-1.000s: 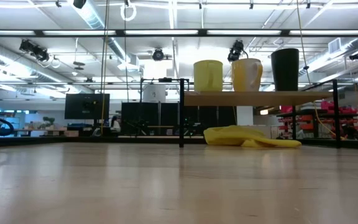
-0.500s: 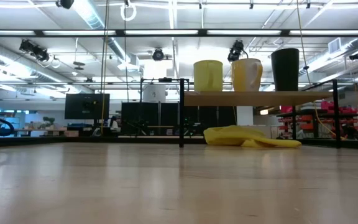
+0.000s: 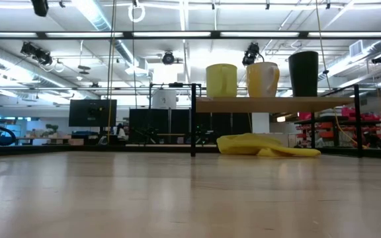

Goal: Stack small to large cups/mugs on shelf
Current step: Return to Home Position

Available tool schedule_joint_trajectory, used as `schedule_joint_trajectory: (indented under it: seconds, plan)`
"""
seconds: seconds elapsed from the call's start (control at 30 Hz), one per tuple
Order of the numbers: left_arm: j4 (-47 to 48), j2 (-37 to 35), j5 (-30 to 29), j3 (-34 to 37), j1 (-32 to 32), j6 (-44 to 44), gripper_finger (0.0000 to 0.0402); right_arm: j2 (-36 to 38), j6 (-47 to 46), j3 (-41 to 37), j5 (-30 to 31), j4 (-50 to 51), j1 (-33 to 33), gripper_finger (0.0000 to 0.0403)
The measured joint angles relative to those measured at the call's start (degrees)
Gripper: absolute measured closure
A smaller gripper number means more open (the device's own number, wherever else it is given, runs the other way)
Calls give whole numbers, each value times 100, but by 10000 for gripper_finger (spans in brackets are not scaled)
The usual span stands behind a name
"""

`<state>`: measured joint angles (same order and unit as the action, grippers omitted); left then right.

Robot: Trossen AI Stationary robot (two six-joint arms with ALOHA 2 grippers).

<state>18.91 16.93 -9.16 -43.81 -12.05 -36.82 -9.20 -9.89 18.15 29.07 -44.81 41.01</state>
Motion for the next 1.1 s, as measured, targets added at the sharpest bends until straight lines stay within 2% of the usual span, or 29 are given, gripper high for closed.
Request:
schedule_joint_trajectory:
  seconds: [0.2,0.33,0.5,0.57,0.73,0.9,1.1]
  plan:
    - [-22,-707,-241,349,0,112,366,-88,366,-643,-121,-1410,-2,387]
    - [-24,-1026,-323,552,0,166,362,-40,781,-730,-193,-1756,-4,387]
    - [-8,-1376,-374,588,0,408,362,251,1090,-625,-867,-1733,-2,387]
    - [29,-1541,-390,590,0,468,365,428,1115,-551,-1053,-1440,-2,387]
    - [282,-1672,-387,586,2,498,372,844,1289,-389,-1079,-569,-2,387]
    - [521,-1668,-383,616,0,490,373,911,1686,-373,-1078,-557,-2,386]
    - [351,-1668,-257,865,0,413,364,665,1502,-648,-1144,-708,-3,386]
